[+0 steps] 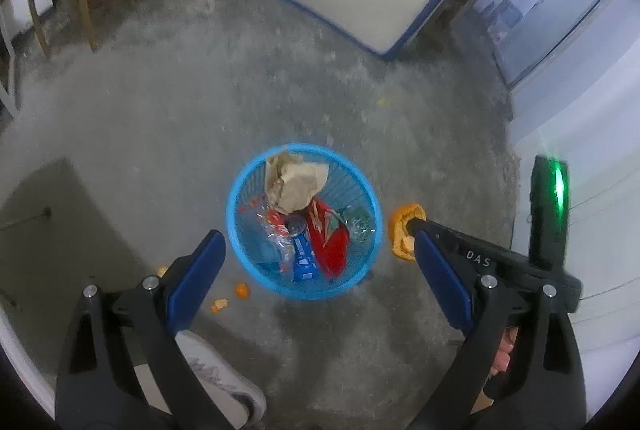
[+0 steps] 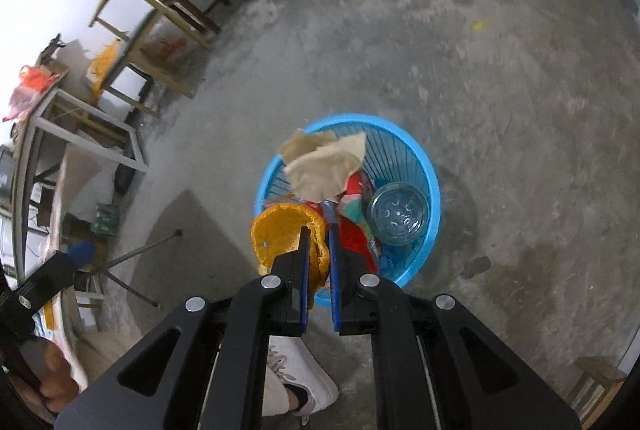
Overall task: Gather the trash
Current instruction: 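Carry the orange peel and pink sponge over the blue basket and open both grippers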
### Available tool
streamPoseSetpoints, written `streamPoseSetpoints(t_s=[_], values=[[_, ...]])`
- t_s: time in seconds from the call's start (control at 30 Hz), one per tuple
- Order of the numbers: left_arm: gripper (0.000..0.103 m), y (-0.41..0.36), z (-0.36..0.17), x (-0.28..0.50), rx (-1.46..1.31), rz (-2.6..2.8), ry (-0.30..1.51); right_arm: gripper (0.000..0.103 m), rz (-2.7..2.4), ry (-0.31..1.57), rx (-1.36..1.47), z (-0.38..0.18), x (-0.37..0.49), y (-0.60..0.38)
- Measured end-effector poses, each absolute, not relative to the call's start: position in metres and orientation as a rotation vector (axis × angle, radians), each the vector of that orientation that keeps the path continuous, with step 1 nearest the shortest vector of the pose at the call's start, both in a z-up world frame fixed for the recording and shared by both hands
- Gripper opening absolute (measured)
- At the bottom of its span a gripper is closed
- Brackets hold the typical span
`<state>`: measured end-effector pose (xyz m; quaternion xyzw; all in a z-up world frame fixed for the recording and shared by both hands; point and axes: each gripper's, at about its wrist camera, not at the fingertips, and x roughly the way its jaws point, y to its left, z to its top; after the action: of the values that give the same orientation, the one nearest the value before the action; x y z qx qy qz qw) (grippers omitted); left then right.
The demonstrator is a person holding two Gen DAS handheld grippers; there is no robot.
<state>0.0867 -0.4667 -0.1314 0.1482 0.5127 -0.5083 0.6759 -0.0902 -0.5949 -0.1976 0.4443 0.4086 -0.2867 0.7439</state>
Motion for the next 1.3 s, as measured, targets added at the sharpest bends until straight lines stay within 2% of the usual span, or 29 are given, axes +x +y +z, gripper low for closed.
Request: streamPoseSetpoints(t_s=[0.37, 0.43, 0.5, 0.6, 0.63, 0.93, 1.13, 1.3], values=[[0.091, -0.531, -0.261, 0.116, 0.319, -0.986, 1.357, 0.011, -0.67, 0.98, 1.082, -0.284, -0.056, -0.663], [0.091, -0.533, -0.274, 0.121, 0.305, -0.963, 1.39, 0.019, -0.65, 1.012, 1.101, -0.297, -0.051, -0.671], [0.091, -0.533, -0.278, 0.126, 0.266, -0.952, 1.408, 0.043, -0.644, 1.039, 1.1, -0.302, -0.047, -0.673], [0.091, -0.533, -0.273, 0.134, 0.207, -0.964, 1.413, 0.056, -0.654, 1.043, 1.069, -0.3, -0.044, -0.674], [0.092, -0.533, -0.272, 0.135, 0.201, -0.964, 1.408, 0.057, -0.656, 1.039, 1.065, -0.299, -0.044, -0.674], [0.092, -0.518, -0.242, 0.134, 0.145, -0.997, 1.401, 0.06, -0.662, 0.977, 1.064, -0.274, -0.06, -0.67], [0.092, -0.486, -0.179, 0.11, 0.119, -1.105, 1.282, 0.06, -0.63, 0.869, 1.065, -0.236, -0.086, -0.649], [0.092, -0.437, -0.104, 0.087, 0.073, -1.197, 1.138, 0.06, -0.6, 0.827, 1.002, -0.191, -0.104, -0.613]])
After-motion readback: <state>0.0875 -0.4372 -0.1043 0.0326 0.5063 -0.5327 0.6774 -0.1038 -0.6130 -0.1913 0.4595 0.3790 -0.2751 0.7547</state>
